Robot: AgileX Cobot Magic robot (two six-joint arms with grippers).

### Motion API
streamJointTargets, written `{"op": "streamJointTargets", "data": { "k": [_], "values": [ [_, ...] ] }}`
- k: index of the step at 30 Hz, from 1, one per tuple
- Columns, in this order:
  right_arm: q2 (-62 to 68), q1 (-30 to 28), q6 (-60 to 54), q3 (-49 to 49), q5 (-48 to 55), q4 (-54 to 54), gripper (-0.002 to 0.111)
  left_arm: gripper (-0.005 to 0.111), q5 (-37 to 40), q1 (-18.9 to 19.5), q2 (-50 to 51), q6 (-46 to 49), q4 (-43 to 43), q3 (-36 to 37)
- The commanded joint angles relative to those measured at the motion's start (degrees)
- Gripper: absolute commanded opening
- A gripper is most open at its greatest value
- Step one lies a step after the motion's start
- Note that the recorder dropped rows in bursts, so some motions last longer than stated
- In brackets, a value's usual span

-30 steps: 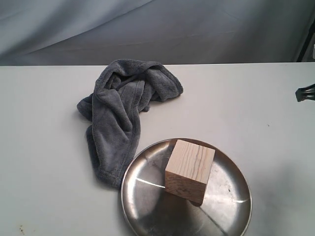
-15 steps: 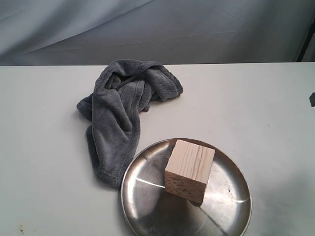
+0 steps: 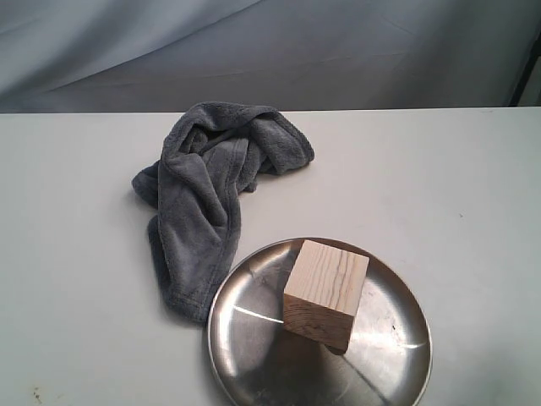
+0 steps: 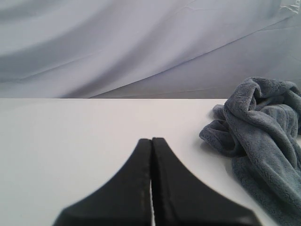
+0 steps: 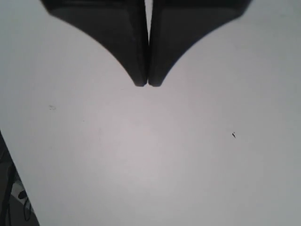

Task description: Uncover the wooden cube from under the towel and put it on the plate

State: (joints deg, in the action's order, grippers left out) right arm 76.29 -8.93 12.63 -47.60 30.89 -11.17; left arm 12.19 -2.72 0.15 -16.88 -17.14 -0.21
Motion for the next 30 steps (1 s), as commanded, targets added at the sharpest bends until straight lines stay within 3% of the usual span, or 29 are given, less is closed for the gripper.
{"op": "streamJointTargets", "data": {
  "k": [1, 15, 30],
  "values": [
    [-4.52, -0.31, 2.14, 2.35, -2.47, -0.75, 0.0, 0.0, -0.33, 0.18, -0.15, 0.03, -0.14, 0.21],
    [-33.38, -0.31, 2.59, 17.73, -12.53, 1.55, 0.0, 0.0, -0.33, 0.18, -0.15, 0.03, -0.14, 0.21],
    [-67.13, -0.31, 2.59, 23.11, -9.24, 3.85, 0.0, 0.0, -0.33, 0.18, -0.15, 0.03, -0.14, 0.21]
  ]
}}
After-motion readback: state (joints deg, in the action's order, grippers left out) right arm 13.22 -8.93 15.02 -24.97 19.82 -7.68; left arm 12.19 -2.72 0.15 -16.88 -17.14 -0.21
